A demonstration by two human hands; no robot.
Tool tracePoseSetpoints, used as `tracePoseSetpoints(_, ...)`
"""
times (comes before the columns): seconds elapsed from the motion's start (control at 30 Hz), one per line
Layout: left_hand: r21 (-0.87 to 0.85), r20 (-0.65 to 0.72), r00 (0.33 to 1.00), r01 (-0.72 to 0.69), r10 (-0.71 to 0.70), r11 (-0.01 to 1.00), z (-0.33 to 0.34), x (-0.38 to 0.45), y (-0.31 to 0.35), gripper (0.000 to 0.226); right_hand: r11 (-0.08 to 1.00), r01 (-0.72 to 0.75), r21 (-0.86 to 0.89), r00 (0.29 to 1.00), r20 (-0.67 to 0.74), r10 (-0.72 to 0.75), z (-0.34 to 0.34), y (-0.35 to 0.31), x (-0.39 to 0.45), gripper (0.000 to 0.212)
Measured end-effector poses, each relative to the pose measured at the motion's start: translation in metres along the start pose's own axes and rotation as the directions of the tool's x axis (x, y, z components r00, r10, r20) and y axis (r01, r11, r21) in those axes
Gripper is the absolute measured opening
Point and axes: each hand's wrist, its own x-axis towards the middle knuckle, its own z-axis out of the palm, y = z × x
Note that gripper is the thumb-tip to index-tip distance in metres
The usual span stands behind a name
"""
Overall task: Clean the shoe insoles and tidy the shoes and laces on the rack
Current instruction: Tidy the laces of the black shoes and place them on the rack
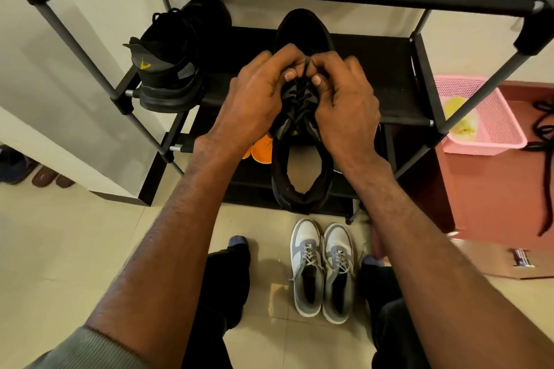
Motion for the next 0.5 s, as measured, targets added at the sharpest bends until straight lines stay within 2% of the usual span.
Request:
tracePoseSetpoints(0.17,0.039,-0.044,0.998,0.051,-0.049,0.998,0.0058,-0.0006,0.0029,0.017,0.971,-0.083,0.223,0.996,0.026,0.079,0.0038,-0.0021,0.0026,0.022)
tracePoseSetpoints(0.5,-0.062,-0.027,1.000,0.004,-0.005,0.998,0.0033,-0.0009,0.0000,0.016,0.951,-0.103,0.292,0.995,0.033,0.098,0.0020,0.0027,0.0032,0.023)
